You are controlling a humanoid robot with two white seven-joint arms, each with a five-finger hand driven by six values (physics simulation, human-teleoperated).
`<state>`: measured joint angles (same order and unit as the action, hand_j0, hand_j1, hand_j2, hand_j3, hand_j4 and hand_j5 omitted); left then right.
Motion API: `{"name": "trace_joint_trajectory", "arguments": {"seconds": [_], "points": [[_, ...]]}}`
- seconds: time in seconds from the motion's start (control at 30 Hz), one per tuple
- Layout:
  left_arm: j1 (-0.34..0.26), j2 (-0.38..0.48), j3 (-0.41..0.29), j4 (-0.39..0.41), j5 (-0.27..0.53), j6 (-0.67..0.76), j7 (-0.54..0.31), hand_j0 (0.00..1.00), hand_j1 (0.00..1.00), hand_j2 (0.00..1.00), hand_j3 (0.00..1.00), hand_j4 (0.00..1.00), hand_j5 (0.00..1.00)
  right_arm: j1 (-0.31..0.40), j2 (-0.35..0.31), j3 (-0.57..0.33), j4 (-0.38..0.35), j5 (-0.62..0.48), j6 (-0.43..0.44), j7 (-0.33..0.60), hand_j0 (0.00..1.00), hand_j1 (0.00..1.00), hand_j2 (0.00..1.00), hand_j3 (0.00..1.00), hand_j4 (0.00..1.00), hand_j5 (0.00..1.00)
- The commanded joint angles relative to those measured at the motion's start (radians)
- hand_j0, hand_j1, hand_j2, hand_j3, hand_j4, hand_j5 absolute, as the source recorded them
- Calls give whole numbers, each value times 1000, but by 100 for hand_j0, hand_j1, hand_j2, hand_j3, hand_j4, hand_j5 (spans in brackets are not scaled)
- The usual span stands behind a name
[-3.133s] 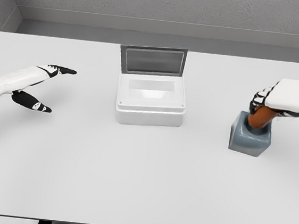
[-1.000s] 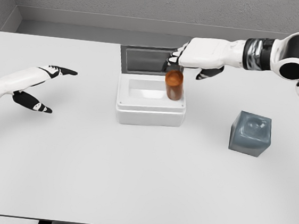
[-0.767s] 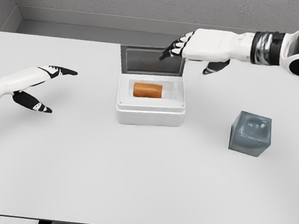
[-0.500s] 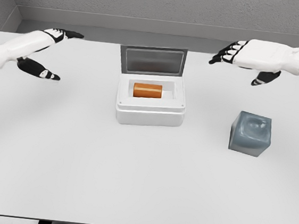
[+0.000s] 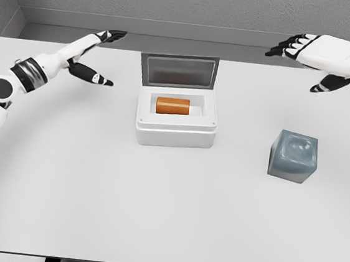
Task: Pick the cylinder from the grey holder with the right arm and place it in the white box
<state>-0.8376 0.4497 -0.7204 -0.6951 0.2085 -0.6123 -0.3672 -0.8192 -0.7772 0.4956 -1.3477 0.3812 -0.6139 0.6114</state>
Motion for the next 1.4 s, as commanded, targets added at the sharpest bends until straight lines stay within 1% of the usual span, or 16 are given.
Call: {"name": "trace_joint_trajectory", "arguments": {"seconds": [0.0,0.07,0.13,0.23,0.37,0.4,0.43,0.6,0.7,0.93,1.0,1.03,1.2,1.27,1.3,1.37], "points": [[-2,-20,2,9,34,1,1,100,100,100,100,100,100,2,73,-46,-2,-4,3,-1,100,100,100,100,100,100],[0,-26,2,16,34,1,7,100,100,100,100,100,100,15,75,-48,-1,2,3,-1,100,100,100,100,100,100],[2,-46,-4,5,32,1,2,100,100,100,100,100,100,-34,70,-49,1,4,3,-1,100,100,100,100,100,100],[0,-49,-16,-40,32,1,2,100,100,100,100,100,100,-43,35,-52,1,2,3,-1,100,100,100,100,100,100],[3,-51,-21,-49,34,1,1,100,100,100,100,100,100,-29,32,-51,4,2,3,-1,100,100,100,100,100,100],[2,-49,-37,-55,35,1,1,100,100,100,100,100,100,-31,33,-49,4,2,3,-1,100,100,100,100,100,100],[3,-49,-40,-78,37,1,-1,100,100,100,100,100,100,-26,33,-48,4,2,3,-1,100,100,100,100,100,100],[5,-48,-76,-112,38,1,1,100,100,100,100,100,100,46,32,-20,5,7,3,-1,100,100,100,100,100,100],[5,-45,-83,-115,40,1,1,100,100,100,100,100,100,48,32,-19,5,7,3,-1,100,100,100,100,100,100],[21,-23,-91,-175,43,1,1,100,100,100,100,100,100,48,29,-19,5,7,3,-1,100,100,100,100,100,100],[31,9,-109,-225,69,1,1,100,100,100,100,100,100,49,27,-19,5,7,3,-1,100,100,100,100,100,100],[29,26,-131,-231,103,1,1,100,100,100,100,100,100,54,29,-19,5,7,3,-1,100,100,100,100,100,100],[34,61,-136,-270,130,1,1,100,100,100,100,100,100,63,30,-17,5,8,3,-1,100,100,100,100,100,100],[34,174,-214,-342,241,1,2,100,100,100,100,100,100,63,29,-17,5,8,3,-1,100,100,100,100,100,100],[35,239,-235,-383,270,1,5,100,100,100,100,100,100,63,29,-17,5,8,3,-1,100,100,100,100,100,100],[52,261,-238,-403,279,1,7,100,100,100,100,100,100,68,29,-17,4,8,3,-1,100,100,100,100,100,100]]}}
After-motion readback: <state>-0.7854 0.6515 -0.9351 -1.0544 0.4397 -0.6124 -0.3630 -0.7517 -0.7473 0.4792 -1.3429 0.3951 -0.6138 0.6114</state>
